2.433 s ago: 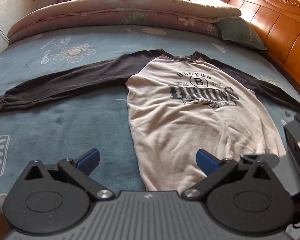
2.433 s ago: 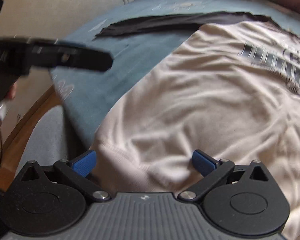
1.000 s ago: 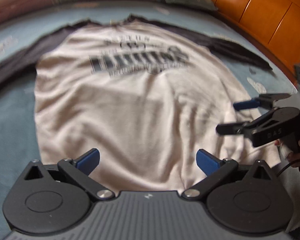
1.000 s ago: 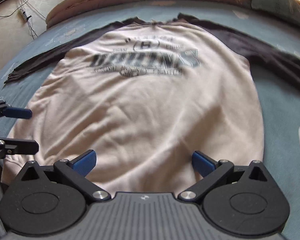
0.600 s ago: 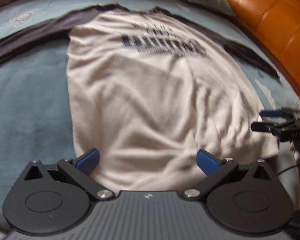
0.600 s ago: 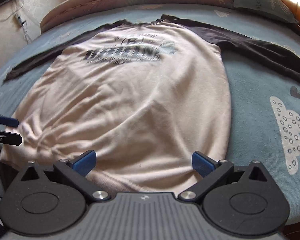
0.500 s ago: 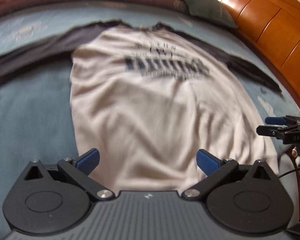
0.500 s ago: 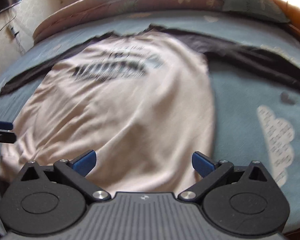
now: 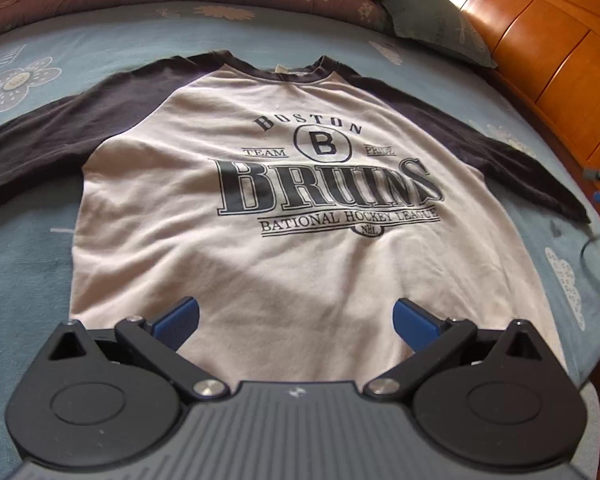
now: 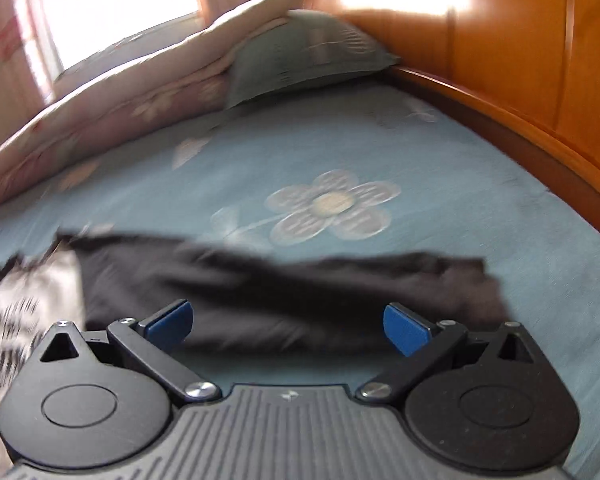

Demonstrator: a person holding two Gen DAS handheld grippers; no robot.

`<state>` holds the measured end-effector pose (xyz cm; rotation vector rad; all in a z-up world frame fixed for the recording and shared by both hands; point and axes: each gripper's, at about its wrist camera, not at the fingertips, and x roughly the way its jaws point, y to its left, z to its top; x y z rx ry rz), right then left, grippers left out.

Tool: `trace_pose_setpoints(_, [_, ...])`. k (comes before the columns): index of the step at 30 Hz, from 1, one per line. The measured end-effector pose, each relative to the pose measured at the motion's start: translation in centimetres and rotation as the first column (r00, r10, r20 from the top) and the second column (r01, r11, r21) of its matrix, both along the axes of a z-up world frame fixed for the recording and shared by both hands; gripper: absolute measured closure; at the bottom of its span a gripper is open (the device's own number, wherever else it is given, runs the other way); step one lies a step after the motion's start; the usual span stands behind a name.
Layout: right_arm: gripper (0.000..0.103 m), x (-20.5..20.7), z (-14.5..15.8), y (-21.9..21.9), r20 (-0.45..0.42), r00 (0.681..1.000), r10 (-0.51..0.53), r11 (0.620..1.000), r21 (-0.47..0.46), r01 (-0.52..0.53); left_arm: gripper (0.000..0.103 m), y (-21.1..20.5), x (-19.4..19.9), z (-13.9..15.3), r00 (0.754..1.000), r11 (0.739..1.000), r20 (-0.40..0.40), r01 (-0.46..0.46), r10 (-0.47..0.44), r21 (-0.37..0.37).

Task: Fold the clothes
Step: 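Move the open right tool across the shirt to the black sleeve, then lower the right tool onto the black sleeve and close on it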

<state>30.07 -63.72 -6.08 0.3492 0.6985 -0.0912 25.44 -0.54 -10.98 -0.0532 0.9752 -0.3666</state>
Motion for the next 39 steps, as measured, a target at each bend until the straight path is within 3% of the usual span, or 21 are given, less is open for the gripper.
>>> trace_pose_setpoints(4, [0.0,3.8,-1.2,-6.2,-0.009,0.999,-0.04,0.972,0.231,0.041,0.001,-0.9,0.8,-0.7,1.0,0.999,-0.026,-0.006,0.007,0.033])
trace_pose_setpoints(7, [0.0,6.7,-3.6,-7.9,-0.125,0.992,-0.02,0.945,0.322,0.06,0.001,-1.5,1.3,-1.1,0.999,0.998,-0.042,-0.012,0.014,0.059])
trace_pose_setpoints(9, [0.0,8.4,-5.3,-7.8,-0.231,0.972,-0.039,0.953,0.284,0.106,0.001,-1.9,1.6,-1.3,0.999,0.997,-0.044,-0.012,0.015,0.077])
trace_pose_setpoints(17, [0.0,10.6,-6.8,-5.7,-0.138,0.979,-0.148,0.987,0.045,0.155,0.001,-2.9,1.9,-1.7,0.999,0.992,-0.034,-0.012,0.016,0.122])
trace_pose_setpoints(25, [0.0,10.4,-5.0,-3.4,-0.124,0.992,-0.014,0.985,0.169,0.035,0.001,-2.6,1.5,-1.7,0.999,0.993,-0.035,-0.005,0.009,0.114])
trace_pose_setpoints(31, [0.0,10.6,-4.2,-1.4,-0.122,0.989,0.087,0.964,0.261,-0.053,0.001,-3.2,1.4,-1.9,1.0,0.989,-0.03,0.008,-0.004,0.149])
trace_pose_setpoints(33, [0.0,12.3,-6.2,-0.8,-0.201,0.976,0.081,0.963,0.268,-0.025,0.001,-3.2,1.3,-1.9,1.0,0.988,-0.029,0.008,-0.004,0.153])
trace_pose_setpoints(36, [0.0,13.6,-6.8,-1.0,-0.137,0.991,0.006,0.984,0.176,0.018,0.001,-3.0,1.3,-1.8,1.0,0.989,-0.031,0.002,0.002,0.147])
trace_pose_setpoints(39, [0.0,13.9,-6.8,-1.7,-0.098,0.992,-0.076,0.98,0.175,0.092,0.001,-3.0,1.3,-1.8,0.999,0.99,-0.032,0.002,0.003,0.144])
